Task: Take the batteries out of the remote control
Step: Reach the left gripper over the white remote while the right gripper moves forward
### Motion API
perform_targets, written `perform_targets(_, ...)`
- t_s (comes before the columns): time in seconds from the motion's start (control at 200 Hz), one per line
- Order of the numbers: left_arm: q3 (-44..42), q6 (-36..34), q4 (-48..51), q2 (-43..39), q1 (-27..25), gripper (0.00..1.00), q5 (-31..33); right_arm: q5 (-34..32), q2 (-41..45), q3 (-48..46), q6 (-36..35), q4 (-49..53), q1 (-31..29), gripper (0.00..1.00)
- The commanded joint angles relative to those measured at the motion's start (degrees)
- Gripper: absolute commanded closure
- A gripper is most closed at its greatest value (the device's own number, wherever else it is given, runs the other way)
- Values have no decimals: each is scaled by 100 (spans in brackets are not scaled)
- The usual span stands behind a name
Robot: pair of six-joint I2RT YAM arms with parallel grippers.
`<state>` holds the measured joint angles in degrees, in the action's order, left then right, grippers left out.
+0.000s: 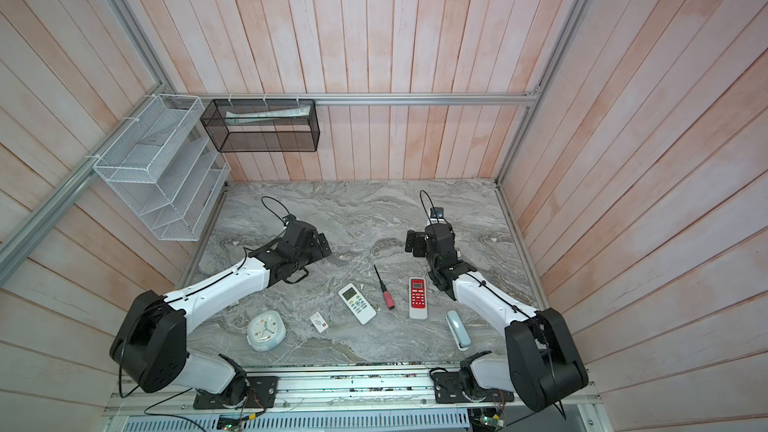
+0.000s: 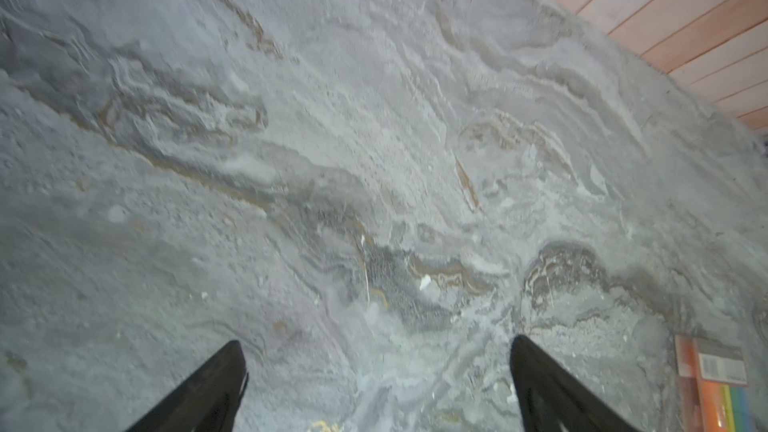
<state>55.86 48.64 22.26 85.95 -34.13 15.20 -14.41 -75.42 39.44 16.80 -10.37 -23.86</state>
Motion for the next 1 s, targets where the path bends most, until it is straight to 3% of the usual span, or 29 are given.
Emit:
perform_targets(0.0,163,1036,991,201,-343,0,-117,-238,-13,53,393,636,-84,2)
perform_targets(0.215,830,1721,1899,868,-1219,0,-69,-44,260,-246,491,572,-93,2)
perform_targets(0.445,1494,2648,2541,1546,-1751,0,-99,-59,533,-577,414,428,-88,2)
perform_targets(0.73,1399,3108,1937,1586,-1838,0,-606,-103,870,-945,337,158,-93,2)
perform_targets(0.995,1635,3453,2198,1965,-1908,0,-711,-97,1063,-1077,324,97,-90,2)
